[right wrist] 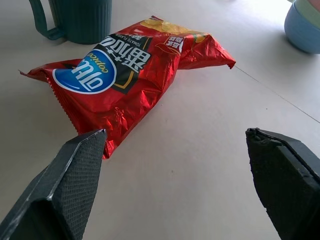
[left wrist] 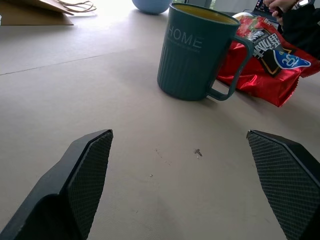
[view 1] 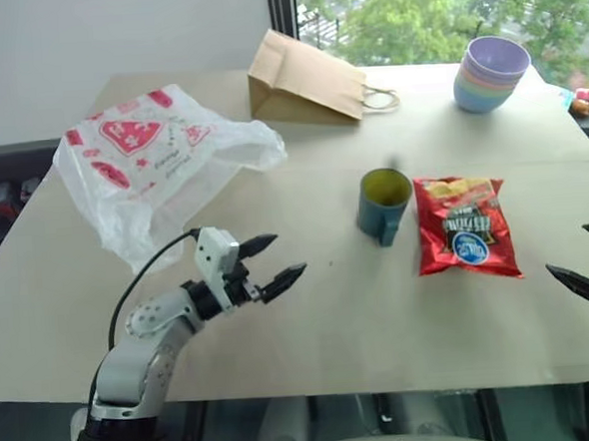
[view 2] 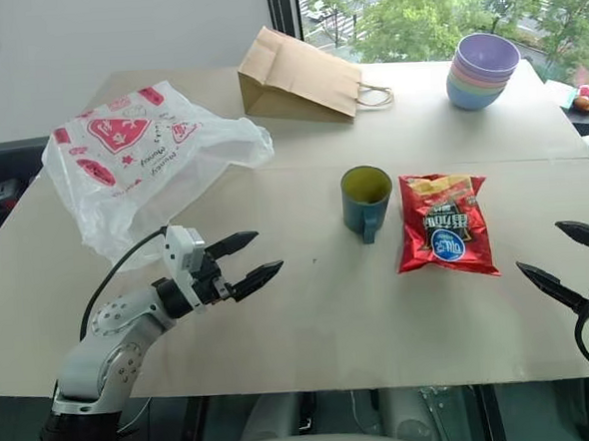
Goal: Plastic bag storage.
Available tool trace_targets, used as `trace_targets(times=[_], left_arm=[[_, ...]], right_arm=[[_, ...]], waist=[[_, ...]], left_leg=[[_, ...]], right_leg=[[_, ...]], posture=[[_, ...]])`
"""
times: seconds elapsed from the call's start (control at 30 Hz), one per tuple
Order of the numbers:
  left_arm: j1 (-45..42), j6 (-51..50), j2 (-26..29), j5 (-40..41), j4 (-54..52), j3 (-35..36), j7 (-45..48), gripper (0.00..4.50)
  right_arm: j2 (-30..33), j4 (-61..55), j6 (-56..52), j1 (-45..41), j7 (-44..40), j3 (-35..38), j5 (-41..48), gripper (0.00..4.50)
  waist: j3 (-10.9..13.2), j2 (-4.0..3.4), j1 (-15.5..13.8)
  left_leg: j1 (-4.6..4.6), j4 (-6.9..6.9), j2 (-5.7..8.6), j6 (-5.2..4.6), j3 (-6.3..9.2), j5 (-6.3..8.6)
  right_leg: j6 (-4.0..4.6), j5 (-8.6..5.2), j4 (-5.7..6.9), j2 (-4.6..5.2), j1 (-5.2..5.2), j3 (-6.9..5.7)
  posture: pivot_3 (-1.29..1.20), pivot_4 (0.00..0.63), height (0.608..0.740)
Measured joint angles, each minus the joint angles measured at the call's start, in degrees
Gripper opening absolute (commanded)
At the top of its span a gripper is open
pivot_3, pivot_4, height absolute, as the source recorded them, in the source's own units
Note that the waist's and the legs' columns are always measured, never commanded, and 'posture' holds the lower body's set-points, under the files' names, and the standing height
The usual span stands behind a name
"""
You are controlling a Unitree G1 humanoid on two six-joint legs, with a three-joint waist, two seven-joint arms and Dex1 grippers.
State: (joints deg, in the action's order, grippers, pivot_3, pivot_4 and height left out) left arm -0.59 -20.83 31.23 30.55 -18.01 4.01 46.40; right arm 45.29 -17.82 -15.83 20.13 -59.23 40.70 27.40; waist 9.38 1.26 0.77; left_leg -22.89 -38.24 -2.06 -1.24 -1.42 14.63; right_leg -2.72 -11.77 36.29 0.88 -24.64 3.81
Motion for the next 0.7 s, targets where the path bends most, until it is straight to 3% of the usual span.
trace_targets(times=[0.1,0.17,0.3,0.43,0.7], left_arm=[[-0.65,-0.25,-1.09,-0.07,-0.07,0.30,-2.38,4.47],[-6.16,-3.02,-4.66,-0.32,-0.09,1.16,-9.91,4.47],[-15.52,-7.23,-5.25,-3.89,-0.22,2.94,-20.61,4.47],[-22.42,-11.18,1.18,-15.09,3.67,-0.21,-27.40,4.47],[-27.95,-7.30,7.70,-26.71,23.33,-2.77,-27.49,4.47]], right_arm=[[-0.24,0.02,-0.01,-0.06,-0.15,0.10,0.80,4.50],[-3.60,-4.57,0.53,-0.12,-0.02,0.13,4.46,4.50],[-4.76,-14.46,-0.94,0.05,-0.11,-1.80,12.69,4.50],[-4.24,-22.48,-2.43,-2.66,1.68,-8.33,16.08,4.50],[-2.74,-28.43,-2.99,-7.91,5.28,-15.27,17.46,4.50]], waist=[[0.01,0.01,-0.12],[0.06,0.09,-0.56],[0.06,0.11,0.05],[0.12,0.20,0.52],[0.24,0.43,-0.56]], left_leg=[[0.01,-0.08,0.02,0.00,-0.04,0.00],[0.02,-0.30,0.01,-0.01,0.11,-0.02],[0.44,-0.45,0.00,0.00,0.06,-0.02],[0.52,-0.37,0.00,0.00,0.05,-0.02],[0.25,-0.27,0.03,0.01,0.14,-0.02]], right_leg=[[-0.04,0.00,0.00,0.05,0.03,0.03],[-0.11,0.04,0.12,0.00,0.17,0.00],[-0.12,0.04,0.31,-0.02,0.47,0.03],[-0.10,0.03,0.37,-0.09,0.47,0.05],[-0.08,0.03,0.19,0.03,0.36,-0.12]], posture=[[0.00,0.150,0.740],[0.00,0.150,0.740],[0.00,0.150,0.740],[0.00,0.150,0.740],[0.00,0.150,0.740]])
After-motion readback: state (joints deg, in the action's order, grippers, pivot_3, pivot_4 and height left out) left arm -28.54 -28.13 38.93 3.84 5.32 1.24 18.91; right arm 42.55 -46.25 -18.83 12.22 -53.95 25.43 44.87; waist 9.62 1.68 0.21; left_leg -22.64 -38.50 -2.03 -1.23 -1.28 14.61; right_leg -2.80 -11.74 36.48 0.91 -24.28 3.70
